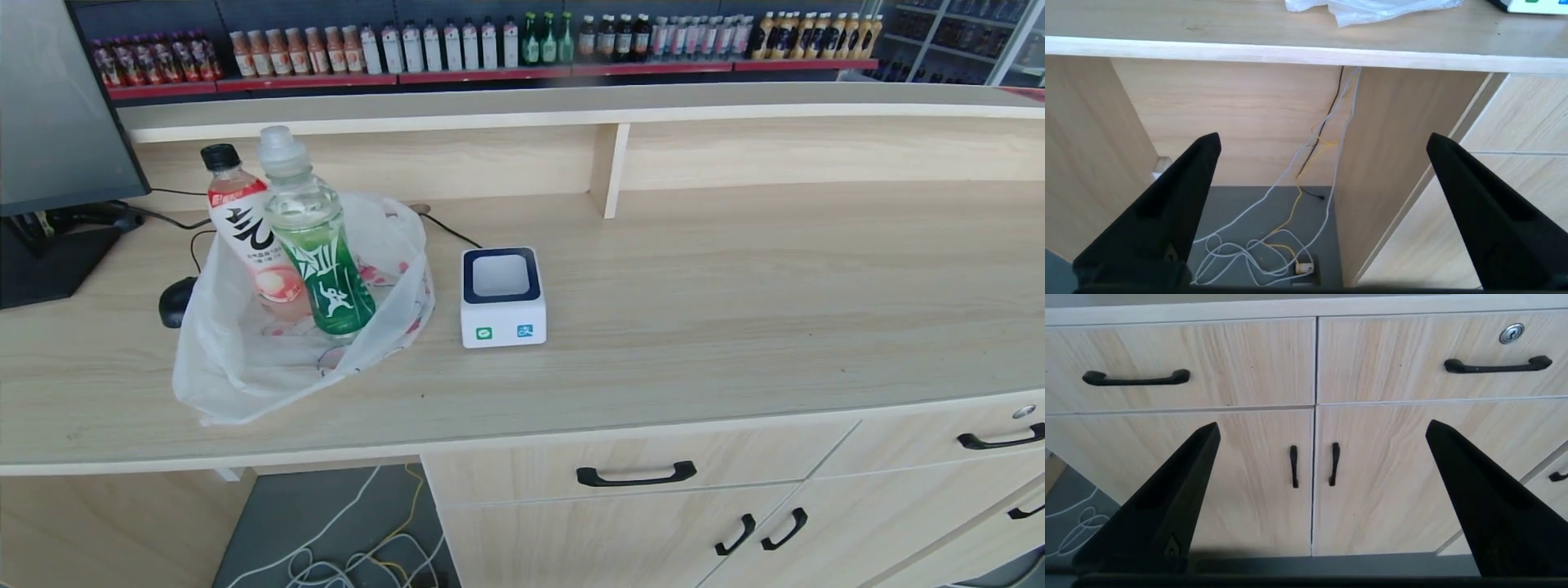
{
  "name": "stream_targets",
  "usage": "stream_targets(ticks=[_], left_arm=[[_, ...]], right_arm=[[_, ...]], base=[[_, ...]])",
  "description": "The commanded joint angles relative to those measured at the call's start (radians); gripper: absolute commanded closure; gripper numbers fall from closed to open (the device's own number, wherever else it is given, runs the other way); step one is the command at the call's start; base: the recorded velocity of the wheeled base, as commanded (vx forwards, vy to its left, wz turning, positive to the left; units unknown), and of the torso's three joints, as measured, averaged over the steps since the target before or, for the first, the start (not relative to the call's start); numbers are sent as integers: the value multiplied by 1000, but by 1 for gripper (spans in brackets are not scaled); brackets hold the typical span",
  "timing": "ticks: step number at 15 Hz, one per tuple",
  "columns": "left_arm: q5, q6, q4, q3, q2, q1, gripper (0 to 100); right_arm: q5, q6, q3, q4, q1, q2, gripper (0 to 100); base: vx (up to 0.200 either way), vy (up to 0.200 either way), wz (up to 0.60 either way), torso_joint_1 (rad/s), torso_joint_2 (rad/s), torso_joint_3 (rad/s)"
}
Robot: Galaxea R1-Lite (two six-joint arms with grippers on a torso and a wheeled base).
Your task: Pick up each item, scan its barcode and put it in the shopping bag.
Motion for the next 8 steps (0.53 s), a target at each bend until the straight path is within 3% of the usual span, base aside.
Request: stream_targets(ticks=[1,8], left_arm=[[0,-1,0,0,0,1,0],[0,1,0,0,0,1,0]], right_arm=[[1,0,0,0,1,0,0],[0,2,0,0,1,0,0]], base=[[0,0,0,0,0,0],[0,0,0,0,0,0]])
